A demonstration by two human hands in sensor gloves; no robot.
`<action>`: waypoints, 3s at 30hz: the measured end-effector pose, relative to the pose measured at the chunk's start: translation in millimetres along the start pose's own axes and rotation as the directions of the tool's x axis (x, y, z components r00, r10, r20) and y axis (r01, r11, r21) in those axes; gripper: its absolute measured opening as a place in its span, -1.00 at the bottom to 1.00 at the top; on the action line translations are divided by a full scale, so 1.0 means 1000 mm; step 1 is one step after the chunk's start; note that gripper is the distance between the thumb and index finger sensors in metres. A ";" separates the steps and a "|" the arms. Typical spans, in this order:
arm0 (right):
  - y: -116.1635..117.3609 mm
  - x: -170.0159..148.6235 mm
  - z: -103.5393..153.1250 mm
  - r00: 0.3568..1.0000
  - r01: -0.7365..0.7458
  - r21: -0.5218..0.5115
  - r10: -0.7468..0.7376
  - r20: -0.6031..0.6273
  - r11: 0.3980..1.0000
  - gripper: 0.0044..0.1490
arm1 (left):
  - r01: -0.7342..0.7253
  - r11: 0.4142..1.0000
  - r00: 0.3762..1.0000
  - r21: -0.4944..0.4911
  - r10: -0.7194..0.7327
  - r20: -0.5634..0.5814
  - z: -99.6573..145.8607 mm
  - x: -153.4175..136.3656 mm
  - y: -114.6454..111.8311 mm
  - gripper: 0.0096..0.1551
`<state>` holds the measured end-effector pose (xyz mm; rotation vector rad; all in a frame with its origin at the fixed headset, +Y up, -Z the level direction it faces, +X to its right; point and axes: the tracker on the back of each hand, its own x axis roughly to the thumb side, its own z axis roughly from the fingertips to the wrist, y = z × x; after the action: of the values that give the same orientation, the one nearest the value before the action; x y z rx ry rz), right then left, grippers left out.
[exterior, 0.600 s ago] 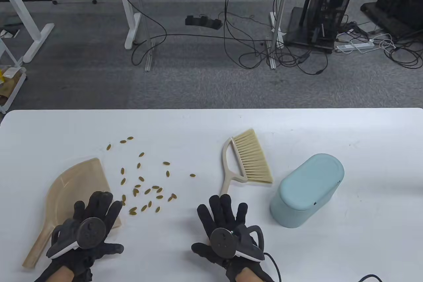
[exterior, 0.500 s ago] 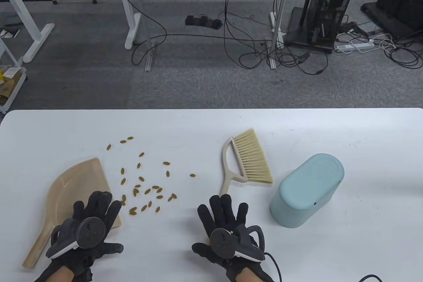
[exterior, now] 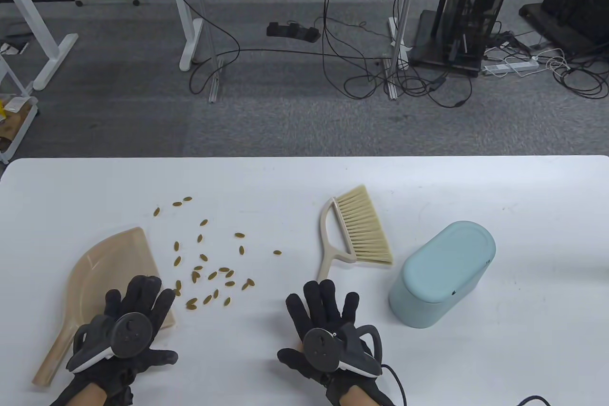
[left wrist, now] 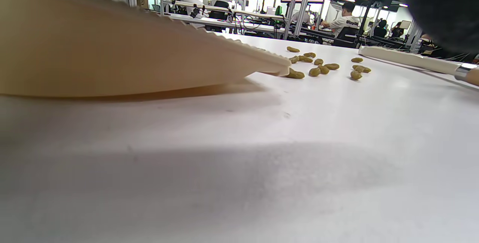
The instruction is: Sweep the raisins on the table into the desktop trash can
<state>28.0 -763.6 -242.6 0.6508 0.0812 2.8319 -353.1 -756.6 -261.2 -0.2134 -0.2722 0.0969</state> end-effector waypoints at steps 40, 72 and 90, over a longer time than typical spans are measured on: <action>-0.023 0.009 -0.036 0.767 -0.111 0.225 0.227 -0.600 0.968 0.15 | -0.050 0.998 0.994 0.034 0.053 -0.094 0.003 -0.013 0.010 0.35; -0.116 0.004 0.006 0.786 0.132 -0.374 -0.326 -0.525 0.918 -0.14 | -0.140 0.986 0.984 0.091 0.149 -0.100 0.006 -0.023 0.018 0.30; 0.014 0.066 -0.071 -0.272 0.946 0.069 -0.890 -0.367 -0.317 -0.03 | -0.237 0.958 0.957 0.161 0.259 -0.132 0.014 -0.039 0.025 0.30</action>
<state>-63.7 -761.6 -276.5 0.1025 0.7907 1.0319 -396.1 -734.4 -263.4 -0.1097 -0.0838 0.3481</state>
